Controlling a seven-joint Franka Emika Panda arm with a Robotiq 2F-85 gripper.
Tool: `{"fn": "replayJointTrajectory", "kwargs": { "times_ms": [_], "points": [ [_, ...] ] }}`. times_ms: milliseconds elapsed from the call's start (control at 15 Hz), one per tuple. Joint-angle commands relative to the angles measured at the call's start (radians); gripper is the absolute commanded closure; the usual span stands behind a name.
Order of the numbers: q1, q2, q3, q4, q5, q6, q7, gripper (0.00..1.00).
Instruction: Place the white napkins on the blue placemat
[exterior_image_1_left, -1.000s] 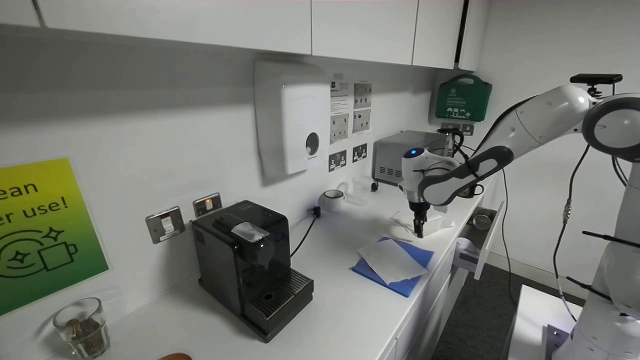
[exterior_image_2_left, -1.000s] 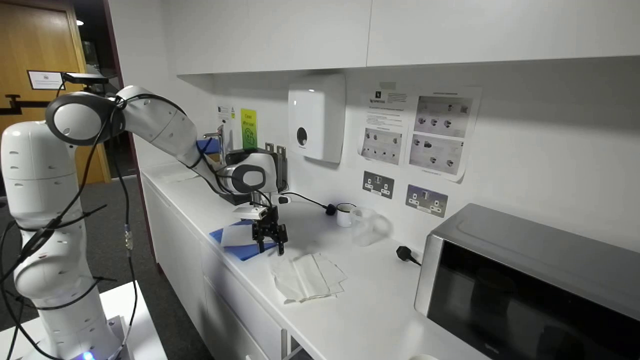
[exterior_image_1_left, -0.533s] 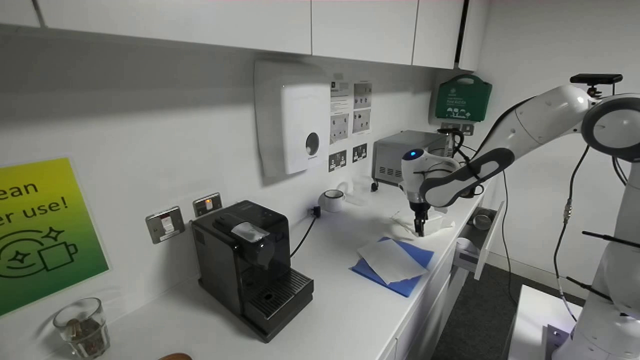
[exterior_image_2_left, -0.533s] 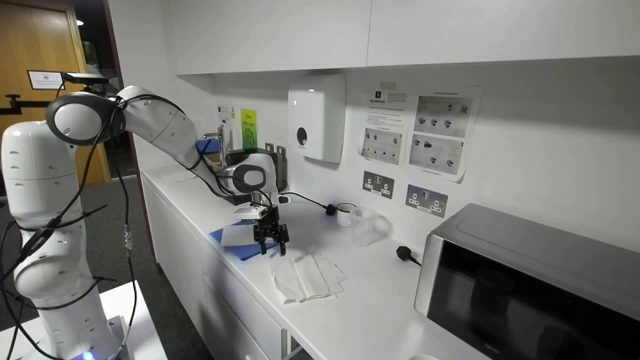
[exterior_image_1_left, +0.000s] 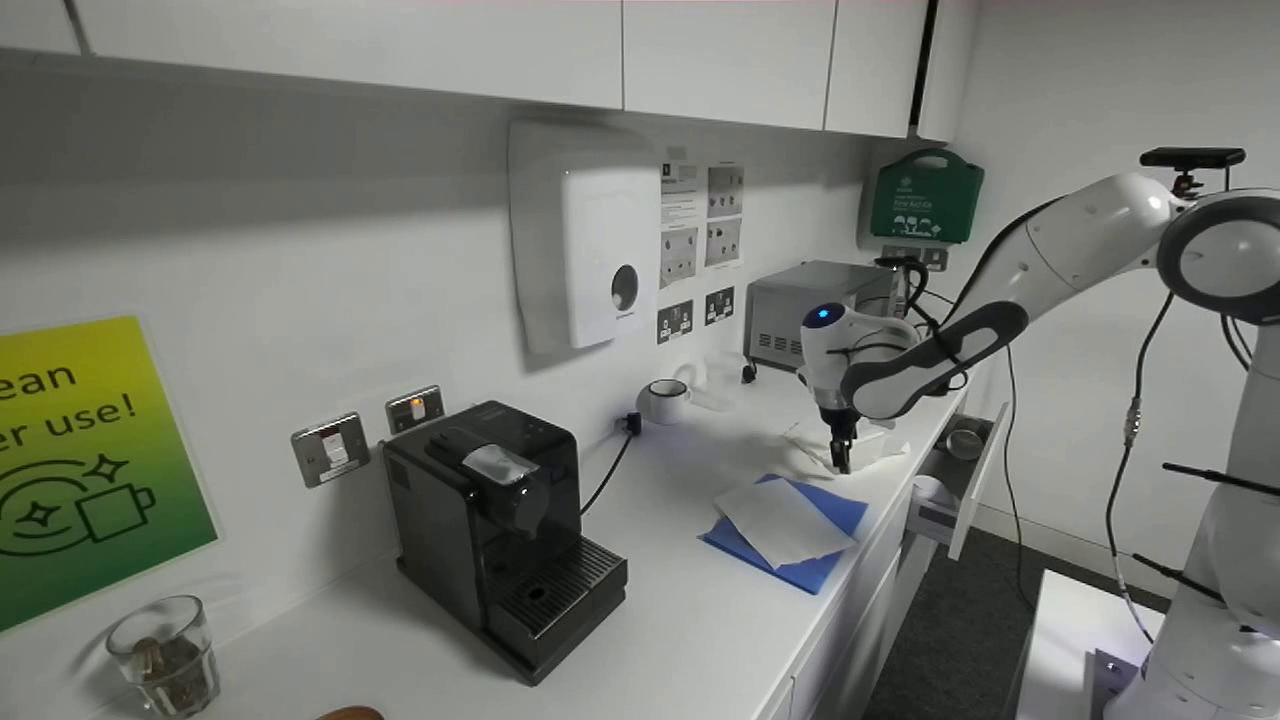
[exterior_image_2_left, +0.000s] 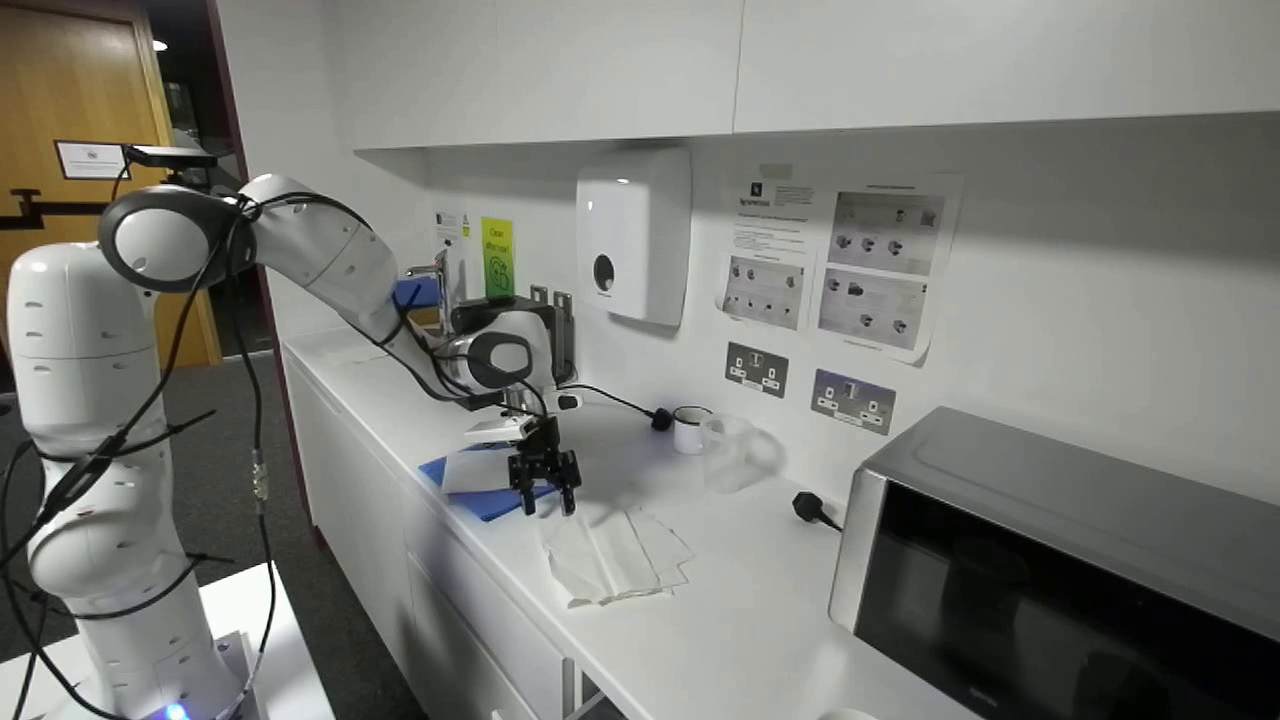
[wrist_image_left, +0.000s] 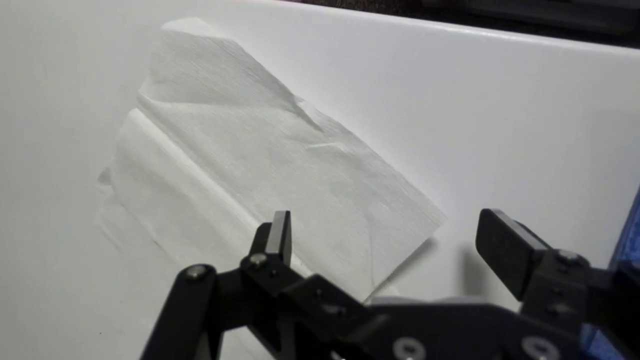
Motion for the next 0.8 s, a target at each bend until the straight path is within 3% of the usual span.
{"fn": "replayJointTrajectory", "kwargs": {
  "times_ms": [0,733],
  "points": [
    [0.001,0.024,-0.011,0.013,-0.031,0.007,0.004,0.00],
    [0.006,0.049,-0.013,0.021,-0.075,-0.004,0.011,0.00]
  ]
}}
